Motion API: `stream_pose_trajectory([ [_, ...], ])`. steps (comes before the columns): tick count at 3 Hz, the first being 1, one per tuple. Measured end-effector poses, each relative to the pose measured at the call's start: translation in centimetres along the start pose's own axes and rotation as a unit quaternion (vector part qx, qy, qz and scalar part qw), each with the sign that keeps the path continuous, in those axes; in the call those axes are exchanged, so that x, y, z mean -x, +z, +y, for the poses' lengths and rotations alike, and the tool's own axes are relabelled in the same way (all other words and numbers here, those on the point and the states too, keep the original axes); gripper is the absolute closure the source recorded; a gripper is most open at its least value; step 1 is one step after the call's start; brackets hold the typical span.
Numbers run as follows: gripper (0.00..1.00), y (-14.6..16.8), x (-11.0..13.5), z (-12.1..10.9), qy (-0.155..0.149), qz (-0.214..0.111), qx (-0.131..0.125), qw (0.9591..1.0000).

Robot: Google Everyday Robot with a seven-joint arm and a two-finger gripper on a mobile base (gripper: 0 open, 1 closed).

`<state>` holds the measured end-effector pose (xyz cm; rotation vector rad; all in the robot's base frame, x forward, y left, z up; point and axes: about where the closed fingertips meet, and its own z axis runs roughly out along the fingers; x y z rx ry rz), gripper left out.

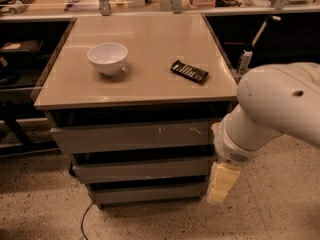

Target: Open middle drawer

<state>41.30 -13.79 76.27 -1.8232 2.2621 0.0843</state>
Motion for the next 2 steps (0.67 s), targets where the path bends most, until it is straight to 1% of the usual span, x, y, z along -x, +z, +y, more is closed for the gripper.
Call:
stream_pose_trajectory([
  [1, 0.0, 6.2, 1.0, 1.3, 0.016, -0.013, 0.028, 0.9994],
  [2, 0.0, 11.6, 1.9, 1.9, 0.032, -0.02, 0.046, 0.9982],
])
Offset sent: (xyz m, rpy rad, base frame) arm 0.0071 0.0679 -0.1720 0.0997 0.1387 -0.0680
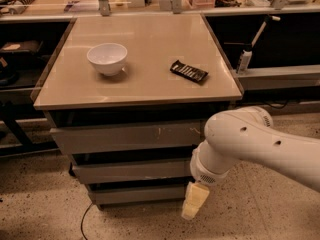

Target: Open middle drawer

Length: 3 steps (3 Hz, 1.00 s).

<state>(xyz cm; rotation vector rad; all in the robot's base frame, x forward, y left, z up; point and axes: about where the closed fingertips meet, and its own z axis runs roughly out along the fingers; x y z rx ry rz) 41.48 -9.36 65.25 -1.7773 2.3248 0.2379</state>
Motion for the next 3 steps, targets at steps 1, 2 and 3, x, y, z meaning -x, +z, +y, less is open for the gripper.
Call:
stream_pose_trajectory([
  [1, 0.0, 7.9, 1.6, -0.8, 0.006, -0.018, 0.018, 0.9997],
  [2, 0.0, 8.0, 1.6, -0.8, 0.006, -0.018, 0.018, 0.9997],
  [3, 0.0, 10.0, 0.9, -1.6, 0.014, -0.007, 0.016, 0.9998],
])
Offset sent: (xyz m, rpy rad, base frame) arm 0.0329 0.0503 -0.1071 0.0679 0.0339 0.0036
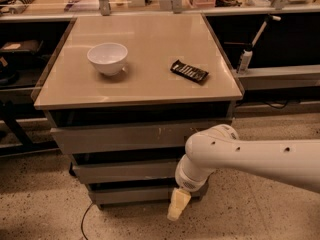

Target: Open middle drawer

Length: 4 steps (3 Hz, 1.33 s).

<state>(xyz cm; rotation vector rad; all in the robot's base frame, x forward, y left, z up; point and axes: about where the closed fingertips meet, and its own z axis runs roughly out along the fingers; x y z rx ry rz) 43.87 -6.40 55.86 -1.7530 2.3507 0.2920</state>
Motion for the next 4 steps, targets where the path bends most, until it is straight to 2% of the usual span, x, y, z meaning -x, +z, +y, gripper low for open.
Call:
stream_pose_trajectory([
  [2, 0.0, 3.7, -0.9, -3.8, 0.017, 0.011, -0.025, 0.9995],
  [4, 0.0, 6.8, -0.6, -7.4, 0.022, 0.01, -0.037, 0.999],
])
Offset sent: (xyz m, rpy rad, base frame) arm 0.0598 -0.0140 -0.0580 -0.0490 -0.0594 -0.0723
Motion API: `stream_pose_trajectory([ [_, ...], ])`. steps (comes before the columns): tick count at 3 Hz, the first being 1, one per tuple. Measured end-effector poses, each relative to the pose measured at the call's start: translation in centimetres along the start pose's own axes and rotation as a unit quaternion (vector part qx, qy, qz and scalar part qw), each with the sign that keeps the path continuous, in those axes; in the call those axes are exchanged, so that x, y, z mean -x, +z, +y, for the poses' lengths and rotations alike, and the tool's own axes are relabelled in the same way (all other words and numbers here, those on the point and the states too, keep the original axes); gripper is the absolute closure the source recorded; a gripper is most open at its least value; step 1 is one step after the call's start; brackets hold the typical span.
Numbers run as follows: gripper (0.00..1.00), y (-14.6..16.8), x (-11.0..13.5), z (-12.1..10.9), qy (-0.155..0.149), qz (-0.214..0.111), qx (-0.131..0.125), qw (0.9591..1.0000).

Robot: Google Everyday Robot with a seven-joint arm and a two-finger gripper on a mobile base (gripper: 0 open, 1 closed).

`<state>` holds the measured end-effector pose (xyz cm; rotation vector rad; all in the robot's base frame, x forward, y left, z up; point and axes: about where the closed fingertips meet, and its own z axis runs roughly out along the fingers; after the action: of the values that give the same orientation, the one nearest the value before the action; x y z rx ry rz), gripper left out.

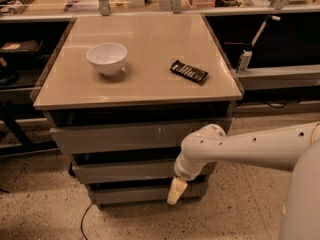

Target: Open middle drawer

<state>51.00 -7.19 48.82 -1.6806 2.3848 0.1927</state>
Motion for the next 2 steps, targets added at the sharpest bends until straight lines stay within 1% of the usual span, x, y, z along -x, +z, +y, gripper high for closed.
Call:
stream_pose_trajectory([
  [1, 0.0, 1.7, 0.9, -1.4, -0.005, -0.005, -0.001, 1.0],
  [2, 0.0, 3.2, 1.8, -2.2, -0.016, -0.006, -0.001, 0.9999],
])
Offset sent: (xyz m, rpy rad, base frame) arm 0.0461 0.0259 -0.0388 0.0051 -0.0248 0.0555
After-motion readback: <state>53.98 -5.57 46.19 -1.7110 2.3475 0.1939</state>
